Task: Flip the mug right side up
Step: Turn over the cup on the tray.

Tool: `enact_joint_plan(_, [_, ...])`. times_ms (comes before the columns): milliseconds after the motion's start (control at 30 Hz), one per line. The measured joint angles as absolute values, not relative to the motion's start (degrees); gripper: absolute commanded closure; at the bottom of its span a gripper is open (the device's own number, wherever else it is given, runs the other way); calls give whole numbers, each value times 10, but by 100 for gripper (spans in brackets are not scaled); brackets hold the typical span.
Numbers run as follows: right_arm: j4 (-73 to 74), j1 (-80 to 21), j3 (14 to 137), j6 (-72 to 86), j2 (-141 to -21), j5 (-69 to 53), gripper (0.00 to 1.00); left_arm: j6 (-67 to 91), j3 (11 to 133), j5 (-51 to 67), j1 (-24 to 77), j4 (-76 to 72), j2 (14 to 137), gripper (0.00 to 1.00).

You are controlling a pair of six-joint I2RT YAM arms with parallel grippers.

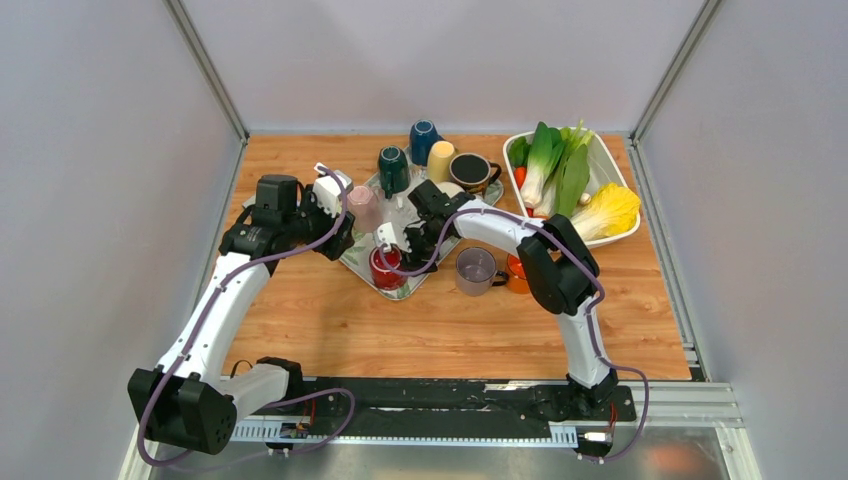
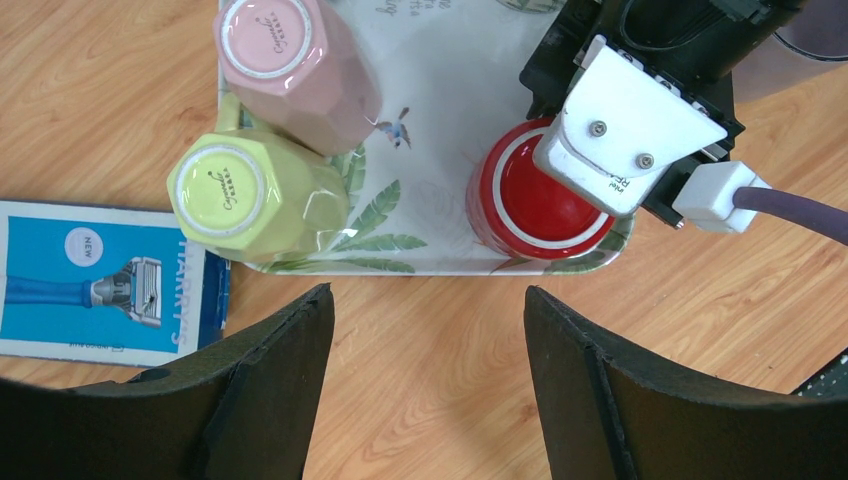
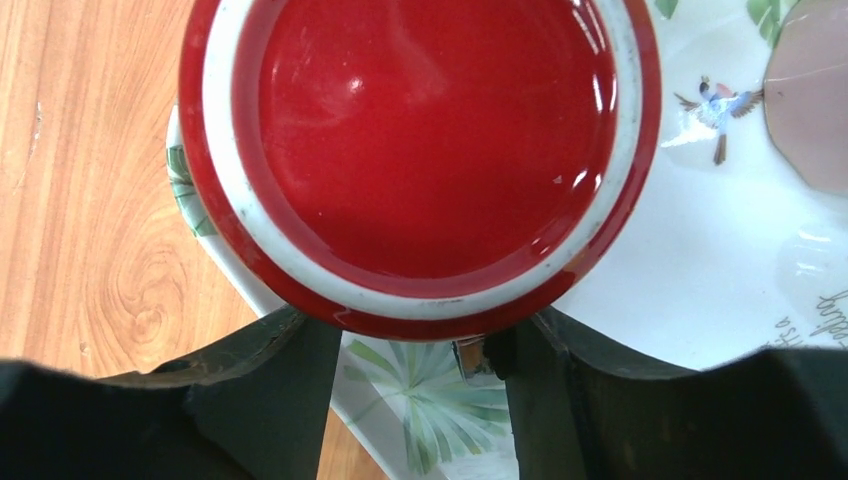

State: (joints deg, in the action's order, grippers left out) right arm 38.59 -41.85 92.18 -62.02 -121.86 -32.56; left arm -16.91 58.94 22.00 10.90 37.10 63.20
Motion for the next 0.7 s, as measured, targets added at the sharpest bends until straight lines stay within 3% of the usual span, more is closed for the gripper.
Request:
enact_joint_plan(167, [385, -418, 913, -620, -1219, -326, 56, -169, 589, 220, 109, 371, 632, 23])
enact_joint_plan(333, [385, -418, 907, -617, -1219, -327, 75, -169, 589, 220, 109, 371, 632, 23])
enact_joint_plan(467, [381, -418, 900, -611, -1219, -330, 78, -169, 589, 220, 109, 371, 632, 23])
enact_joint_plan(700, [375, -411, 898, -594, -1218, -339, 95, -171, 589, 220, 109, 370, 636, 23])
